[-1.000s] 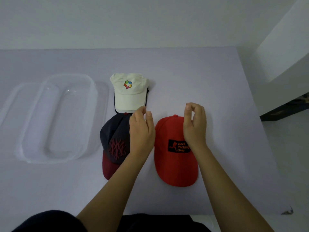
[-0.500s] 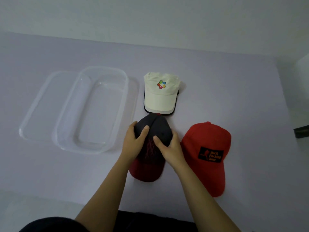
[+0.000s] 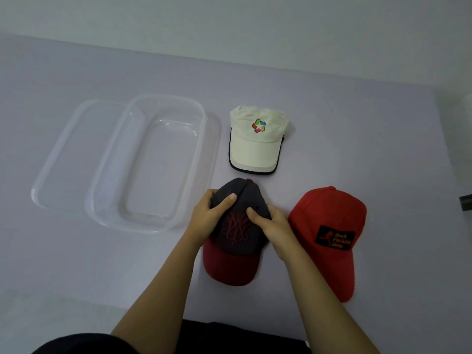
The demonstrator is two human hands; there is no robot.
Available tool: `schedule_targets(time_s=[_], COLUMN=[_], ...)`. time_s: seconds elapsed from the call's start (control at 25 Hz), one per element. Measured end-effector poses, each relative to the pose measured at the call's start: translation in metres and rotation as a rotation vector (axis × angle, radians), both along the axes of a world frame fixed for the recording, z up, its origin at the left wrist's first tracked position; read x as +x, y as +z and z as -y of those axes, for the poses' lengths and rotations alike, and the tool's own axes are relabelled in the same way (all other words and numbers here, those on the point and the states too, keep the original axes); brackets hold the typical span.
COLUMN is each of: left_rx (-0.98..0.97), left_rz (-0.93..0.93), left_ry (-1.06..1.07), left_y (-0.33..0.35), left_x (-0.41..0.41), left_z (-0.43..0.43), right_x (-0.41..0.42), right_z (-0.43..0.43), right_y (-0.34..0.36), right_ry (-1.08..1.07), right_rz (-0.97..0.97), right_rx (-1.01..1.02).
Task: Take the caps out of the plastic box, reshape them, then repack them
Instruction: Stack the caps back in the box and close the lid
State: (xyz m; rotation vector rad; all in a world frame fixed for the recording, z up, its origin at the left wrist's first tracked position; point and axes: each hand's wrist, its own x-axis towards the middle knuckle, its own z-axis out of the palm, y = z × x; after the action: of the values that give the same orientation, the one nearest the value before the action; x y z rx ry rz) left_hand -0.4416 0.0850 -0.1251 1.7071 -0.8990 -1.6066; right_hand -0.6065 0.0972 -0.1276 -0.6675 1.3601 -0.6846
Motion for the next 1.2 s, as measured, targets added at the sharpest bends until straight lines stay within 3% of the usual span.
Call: schedule_targets(time_s=[0.28, 0.44, 0.56, 0.76, 0.96, 1.04, 1.2], left_rx=[0.019, 0.005, 0.026, -0.215, -0.292, -0.287, -0.188], left_rz=[-0.151, -0.142, -0.087, 0.046, 0.052, 0.007, -0.232], left_ry=[-0.035, -0.278, -0.452, -0.452, -0.548, -0.619, -0.678], left_y=[0.033, 0.076, 0.107, 0.144, 0.162, 0.162, 0.148], left_x=[-0.009, -0.003, 0.003, 0.023, 0.098, 0.133, 0.184], left_z=[-0.003, 0.005, 0.016, 0.03, 0.051, 0.062, 0.077], right_x=[-0.008, -0.031, -0.034, -0.001, 0.066, 0.096, 0.135], right_z=[-0.001, -0.001, 0.003, 0.011, 0.024, 0.031, 0.041], right_y=[0.017, 0.049, 0.072, 0.106, 0.12, 0.121, 0.121], right_ry=[0.039, 0.075, 0.082, 0.026, 0.145, 0.174, 0.261], right_rz=[0.1, 0.214, 0.156, 0.103, -0.009, -0.005, 0.217], right_rx=[-0.04, -0.134, -0.241, -0.414, -0.429, -0.431, -0.406])
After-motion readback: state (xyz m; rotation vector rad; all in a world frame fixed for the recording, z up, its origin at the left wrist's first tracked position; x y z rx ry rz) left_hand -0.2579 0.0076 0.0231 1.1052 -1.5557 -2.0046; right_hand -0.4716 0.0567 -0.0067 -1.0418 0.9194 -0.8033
